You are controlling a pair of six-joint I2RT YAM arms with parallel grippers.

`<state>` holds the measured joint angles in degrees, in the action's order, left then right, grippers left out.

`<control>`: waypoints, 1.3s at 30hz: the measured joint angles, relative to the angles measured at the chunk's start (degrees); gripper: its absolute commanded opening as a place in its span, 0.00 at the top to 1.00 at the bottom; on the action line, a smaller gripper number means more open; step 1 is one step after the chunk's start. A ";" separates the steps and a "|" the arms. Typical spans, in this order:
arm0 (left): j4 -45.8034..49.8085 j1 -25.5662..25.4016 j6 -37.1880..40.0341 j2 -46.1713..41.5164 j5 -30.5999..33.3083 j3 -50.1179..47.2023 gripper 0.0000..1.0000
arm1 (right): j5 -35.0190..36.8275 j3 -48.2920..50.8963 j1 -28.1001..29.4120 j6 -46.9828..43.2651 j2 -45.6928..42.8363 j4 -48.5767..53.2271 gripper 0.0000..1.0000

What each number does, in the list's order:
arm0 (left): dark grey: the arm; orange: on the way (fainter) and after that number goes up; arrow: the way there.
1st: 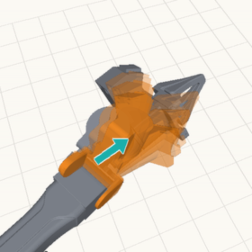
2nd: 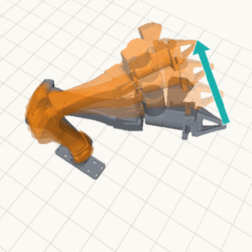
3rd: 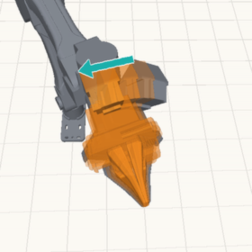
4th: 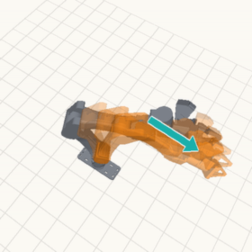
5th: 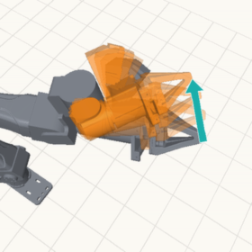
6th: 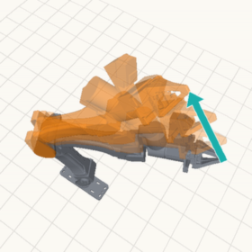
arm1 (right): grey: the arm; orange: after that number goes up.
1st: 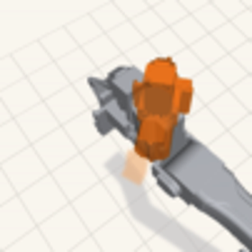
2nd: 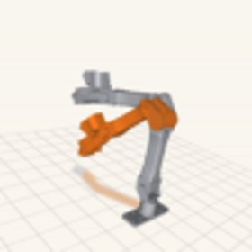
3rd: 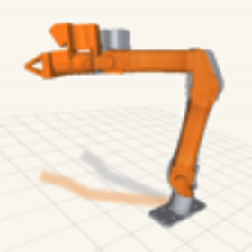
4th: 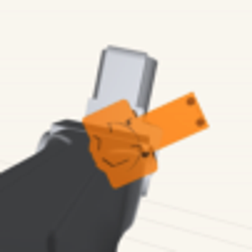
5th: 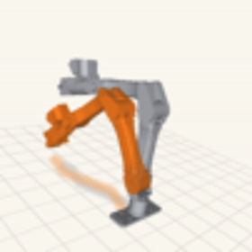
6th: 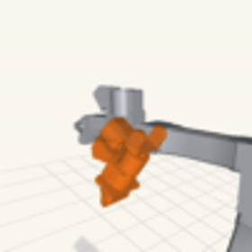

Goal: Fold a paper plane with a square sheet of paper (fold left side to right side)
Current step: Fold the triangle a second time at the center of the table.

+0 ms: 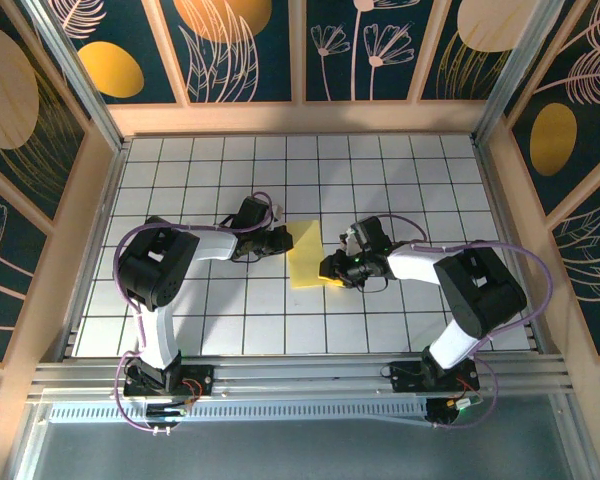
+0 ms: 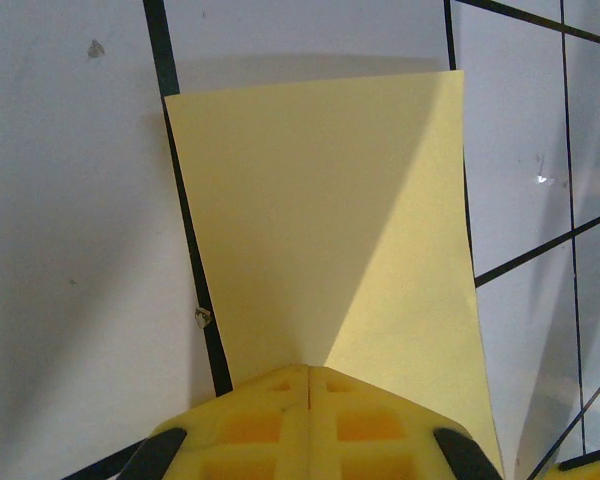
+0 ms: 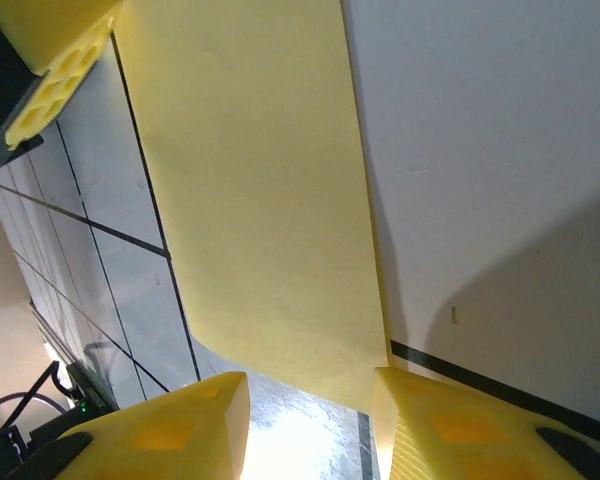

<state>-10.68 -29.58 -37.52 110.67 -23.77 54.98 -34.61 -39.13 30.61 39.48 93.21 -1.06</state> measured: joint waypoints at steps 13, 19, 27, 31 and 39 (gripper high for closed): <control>0.00 0.00 0.00 0.00 0.00 0.02 0.98 | 1.62 -0.11 0.13 -0.59 0.44 1.07 0.61; 0.02 0.00 0.00 0.00 0.00 0.04 0.98 | 2.56 -0.11 0.15 -0.79 -0.44 2.80 0.60; 0.04 0.00 0.00 0.00 0.00 0.04 0.98 | 2.97 -0.07 1.05 -0.61 -1.03 3.63 0.61; 0.04 0.00 0.00 0.00 0.00 0.04 0.98 | 1.53 -0.04 2.82 0.11 -0.24 2.82 0.61; 0.04 0.00 0.00 0.00 0.00 0.07 0.98 | 0.68 -0.04 3.30 1.42 0.33 0.92 0.61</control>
<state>-10.63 -29.58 -37.52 110.67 -23.77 55.05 -33.93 -39.18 33.91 40.91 93.54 -0.14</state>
